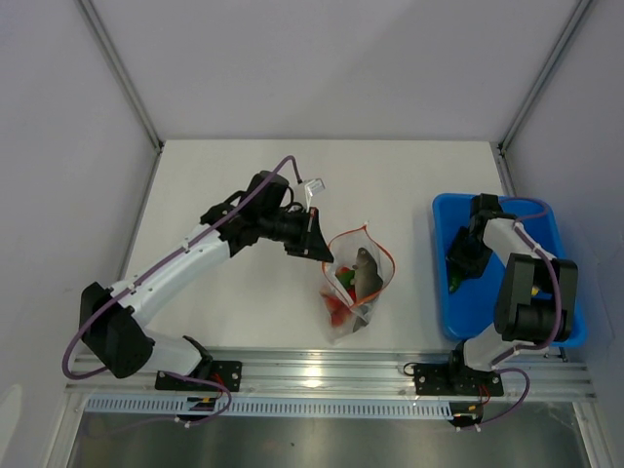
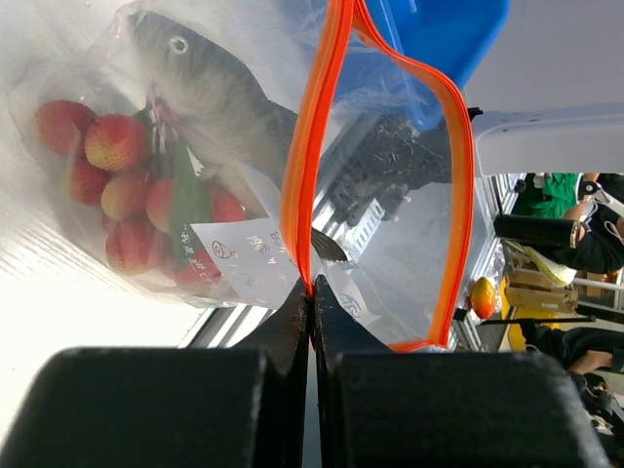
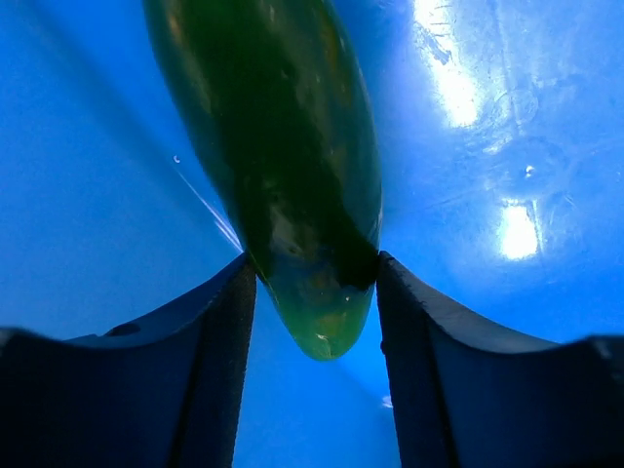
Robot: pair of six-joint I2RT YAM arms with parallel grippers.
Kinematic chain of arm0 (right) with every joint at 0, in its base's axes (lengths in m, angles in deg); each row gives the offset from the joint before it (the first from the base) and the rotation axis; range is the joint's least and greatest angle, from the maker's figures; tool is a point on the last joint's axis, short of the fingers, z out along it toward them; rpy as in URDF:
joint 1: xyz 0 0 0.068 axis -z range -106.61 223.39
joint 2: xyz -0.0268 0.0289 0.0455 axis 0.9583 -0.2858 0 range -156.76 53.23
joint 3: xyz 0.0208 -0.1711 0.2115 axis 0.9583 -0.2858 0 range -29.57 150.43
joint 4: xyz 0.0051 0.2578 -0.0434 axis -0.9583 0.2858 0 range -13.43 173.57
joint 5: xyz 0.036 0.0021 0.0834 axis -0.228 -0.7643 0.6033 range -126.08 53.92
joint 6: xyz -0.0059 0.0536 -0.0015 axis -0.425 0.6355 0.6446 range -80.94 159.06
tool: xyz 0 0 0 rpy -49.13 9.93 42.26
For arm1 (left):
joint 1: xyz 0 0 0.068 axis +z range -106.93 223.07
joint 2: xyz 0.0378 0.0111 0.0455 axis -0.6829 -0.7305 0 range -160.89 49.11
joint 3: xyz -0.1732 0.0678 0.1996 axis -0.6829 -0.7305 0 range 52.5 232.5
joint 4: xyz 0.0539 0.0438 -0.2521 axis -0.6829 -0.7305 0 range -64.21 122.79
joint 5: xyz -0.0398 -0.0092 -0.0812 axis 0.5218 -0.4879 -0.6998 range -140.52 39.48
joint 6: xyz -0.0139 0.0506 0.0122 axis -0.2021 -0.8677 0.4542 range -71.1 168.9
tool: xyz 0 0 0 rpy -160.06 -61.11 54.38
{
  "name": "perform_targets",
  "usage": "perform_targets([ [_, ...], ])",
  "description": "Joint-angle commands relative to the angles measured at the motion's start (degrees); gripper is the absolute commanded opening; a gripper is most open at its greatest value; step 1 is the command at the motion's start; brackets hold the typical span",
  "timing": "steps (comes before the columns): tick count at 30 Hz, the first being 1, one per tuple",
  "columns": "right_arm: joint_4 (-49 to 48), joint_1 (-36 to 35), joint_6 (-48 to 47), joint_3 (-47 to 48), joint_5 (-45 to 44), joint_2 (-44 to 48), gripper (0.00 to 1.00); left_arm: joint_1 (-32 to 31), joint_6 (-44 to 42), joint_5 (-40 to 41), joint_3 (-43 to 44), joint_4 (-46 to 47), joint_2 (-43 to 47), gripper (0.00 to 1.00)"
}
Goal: Place the food in the zip-top bag and seal the zipper
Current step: Pick up the fake vegetable from the bin, then place the fake vegetable in the zipper food storage bag.
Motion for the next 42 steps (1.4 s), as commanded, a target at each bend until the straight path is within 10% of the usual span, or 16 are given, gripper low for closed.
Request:
perform_targets([
  [1,-2.6,0.3,0.2,0.1,-0.2,-0.9,0.52,0.6,-0.8,-2.3,1.8,0.9,-0.6,0.01],
  [13,0.8,0.4,0.7,1.8,-0.6,1.0,0.0,0.7,0.0,-3.2,4.3,0.4,-3.9,0.01],
  [24,9.0,-2.0,4.4,9.8,0.3,16.2,0.0,0.7,0.7,-4.0,9.9,-1.7,-8.0,0.01],
  [42,10.0,-20.4,9.6,34.4,45.8,17.0,0.0,0.7,3.7,-3.3,16.6,-4.1,-12.0,0.01],
])
